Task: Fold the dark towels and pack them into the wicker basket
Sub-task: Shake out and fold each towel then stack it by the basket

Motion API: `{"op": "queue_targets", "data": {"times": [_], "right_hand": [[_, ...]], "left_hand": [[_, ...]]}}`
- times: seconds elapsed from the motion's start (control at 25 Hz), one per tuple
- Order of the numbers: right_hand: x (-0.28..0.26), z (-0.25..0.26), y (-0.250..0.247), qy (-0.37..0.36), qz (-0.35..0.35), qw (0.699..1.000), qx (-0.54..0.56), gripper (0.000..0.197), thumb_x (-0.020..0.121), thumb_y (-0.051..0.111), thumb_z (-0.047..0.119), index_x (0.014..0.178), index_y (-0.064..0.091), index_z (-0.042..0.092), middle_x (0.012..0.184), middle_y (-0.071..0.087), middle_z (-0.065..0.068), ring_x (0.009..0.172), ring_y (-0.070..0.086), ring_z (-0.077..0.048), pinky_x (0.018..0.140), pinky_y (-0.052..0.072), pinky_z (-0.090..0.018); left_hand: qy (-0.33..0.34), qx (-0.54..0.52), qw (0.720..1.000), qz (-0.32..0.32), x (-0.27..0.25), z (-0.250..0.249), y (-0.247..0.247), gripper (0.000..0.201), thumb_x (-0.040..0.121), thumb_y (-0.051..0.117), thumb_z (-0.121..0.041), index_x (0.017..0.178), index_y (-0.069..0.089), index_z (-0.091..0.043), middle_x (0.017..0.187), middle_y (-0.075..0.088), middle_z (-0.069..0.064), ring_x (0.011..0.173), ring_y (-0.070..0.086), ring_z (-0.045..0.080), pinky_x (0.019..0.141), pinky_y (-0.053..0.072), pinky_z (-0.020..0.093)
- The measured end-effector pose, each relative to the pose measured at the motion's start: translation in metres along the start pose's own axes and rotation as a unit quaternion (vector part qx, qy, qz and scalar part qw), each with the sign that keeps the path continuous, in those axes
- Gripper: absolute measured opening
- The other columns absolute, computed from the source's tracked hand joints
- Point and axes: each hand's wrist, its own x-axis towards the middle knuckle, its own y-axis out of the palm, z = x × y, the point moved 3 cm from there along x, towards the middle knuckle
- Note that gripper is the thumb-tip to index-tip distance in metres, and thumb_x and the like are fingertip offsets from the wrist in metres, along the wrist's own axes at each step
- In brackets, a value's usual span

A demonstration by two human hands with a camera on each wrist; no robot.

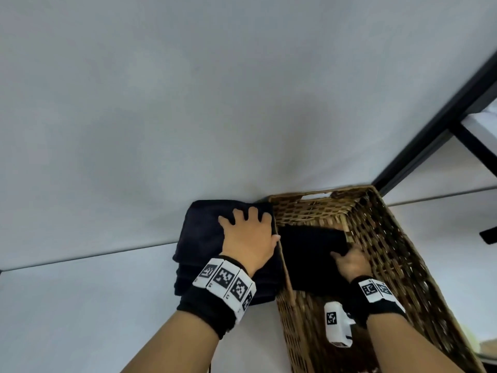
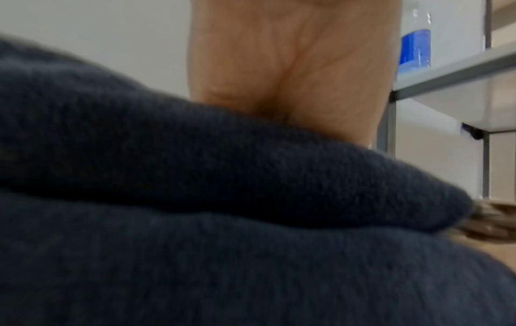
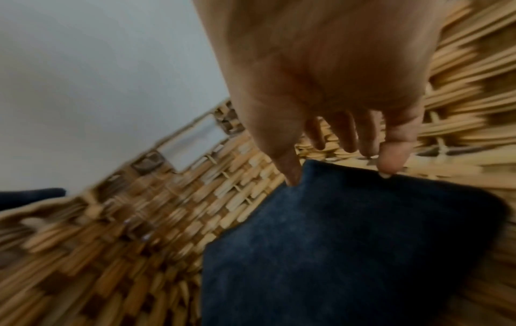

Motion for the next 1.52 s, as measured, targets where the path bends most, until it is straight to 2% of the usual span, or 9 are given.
{"op": "queue_targets", "data": {"times": [0.28, 0.48, 0.56, 0.68, 0.76, 0.88, 1.08, 1.36, 1.52], "right_hand": [[-0.004, -0.017, 0.009, -0.015, 0.000, 1.000, 0.008, 0.046, 0.087, 0.066, 0.027, 0.121, 0.056, -0.003, 0.118, 0.063, -0.025, 0.109, 0.060, -0.040, 0.093, 0.049, -0.042], [-0.105, 0.064, -0.052, -0.233, -0.062, 0.961, 0.139, 0.025, 0.085, 0.068, 0.021, 0.102, 0.050, 0.017, 0.094, 0.062, -0.003, 0.088, 0.061, -0.023, 0.074, 0.047, -0.034], [-0.165, 0.106, -0.077, -0.353, -0.063, 0.921, 0.152, 0.031, 0.081, 0.073, 0.021, 0.096, 0.046, 0.021, 0.086, 0.057, 0.003, 0.075, 0.057, -0.009, 0.065, 0.047, -0.028], [-0.250, 0.161, -0.089, -0.490, -0.038, 0.860, 0.138, 0.040, 0.077, 0.077, 0.029, 0.102, 0.046, 0.024, 0.086, 0.057, 0.009, 0.078, 0.059, -0.003, 0.065, 0.049, -0.021], [-0.300, 0.188, -0.079, -0.541, -0.001, 0.829, 0.142, 0.039, 0.082, 0.068, 0.044, 0.108, 0.045, 0.027, 0.082, 0.058, 0.006, 0.072, 0.059, -0.006, 0.060, 0.047, -0.020], [-0.358, 0.216, -0.054, -0.564, 0.054, 0.798, 0.203, 0.027, 0.090, 0.050, 0.045, 0.112, 0.047, 0.030, 0.067, 0.047, 0.008, 0.061, 0.047, -0.005, 0.058, 0.041, -0.020], [-0.460, 0.253, 0.011, -0.594, 0.134, 0.763, 0.215, 0.032, 0.096, 0.053, 0.011, 0.119, 0.053, 0.033, 0.066, 0.045, -0.003, 0.064, 0.052, -0.025, 0.062, 0.047, -0.025], [-0.510, 0.265, 0.058, -0.545, 0.000, 0.821, 0.171, 0.033, 0.085, 0.051, 0.004, 0.089, 0.067, 0.034, 0.062, 0.063, -0.004, 0.068, 0.067, -0.024, 0.072, 0.055, -0.037], [-0.552, 0.289, 0.066, -0.581, 0.058, 0.804, 0.109, 0.031, 0.085, 0.054, 0.001, 0.082, 0.074, 0.025, 0.069, 0.073, 0.007, 0.075, 0.070, -0.006, 0.067, 0.056, -0.025]], "left_hand": [[-0.022, 0.004, 1.000, -0.008, 0.011, 0.004, 0.015, 0.060, 0.099, 0.024, -0.054, 0.150, 0.020, -0.023, 0.155, 0.020, 0.010, 0.140, 0.019, 0.040, 0.108, 0.019, 0.067], [-0.001, -0.176, 0.984, -0.020, -0.002, 0.015, 0.000, 0.061, 0.095, 0.030, -0.061, 0.143, 0.038, -0.025, 0.151, 0.035, 0.004, 0.142, 0.024, 0.032, 0.114, 0.016, 0.061], [0.050, -0.390, 0.915, -0.087, -0.021, 0.017, -0.026, 0.058, 0.092, 0.040, -0.063, 0.135, 0.051, -0.025, 0.136, 0.054, -0.001, 0.130, 0.046, 0.022, 0.110, 0.036, 0.046], [0.073, -0.664, 0.728, -0.150, -0.069, 0.034, -0.080, 0.040, 0.088, 0.059, -0.049, 0.119, 0.062, -0.022, 0.103, 0.070, 0.000, 0.091, 0.069, 0.017, 0.072, 0.059, 0.034], [0.062, -0.685, 0.689, -0.227, -0.106, 0.065, -0.109, 0.021, 0.092, 0.062, -0.032, 0.096, 0.065, -0.012, 0.075, 0.067, 0.000, 0.068, 0.067, 0.013, 0.056, 0.055, 0.027], [0.051, -0.649, 0.700, -0.294, -0.157, 0.123, -0.132, 0.028, 0.092, 0.059, -0.017, 0.069, 0.051, -0.005, 0.059, 0.050, 0.004, 0.056, 0.054, 0.015, 0.049, 0.055, 0.031], [0.024, -0.625, 0.696, -0.352, -0.249, 0.238, -0.135, 0.019, 0.089, 0.050, -0.005, 0.073, 0.054, 0.006, 0.063, 0.046, 0.011, 0.060, 0.047, 0.021, 0.049, 0.050, 0.027], [-0.159, -0.540, 0.693, -0.451, -0.354, 0.410, -0.095, 0.029, 0.082, 0.053, -0.024, 0.065, 0.064, -0.003, 0.063, 0.064, 0.013, 0.060, 0.065, 0.023, 0.066, 0.060, 0.044], [-0.240, -0.398, 0.755, -0.462, -0.375, 0.456, -0.068, 0.024, 0.086, 0.062, -0.034, 0.106, 0.069, -0.022, 0.103, 0.067, 0.000, 0.096, 0.064, 0.019, 0.087, 0.051, 0.035]]}}
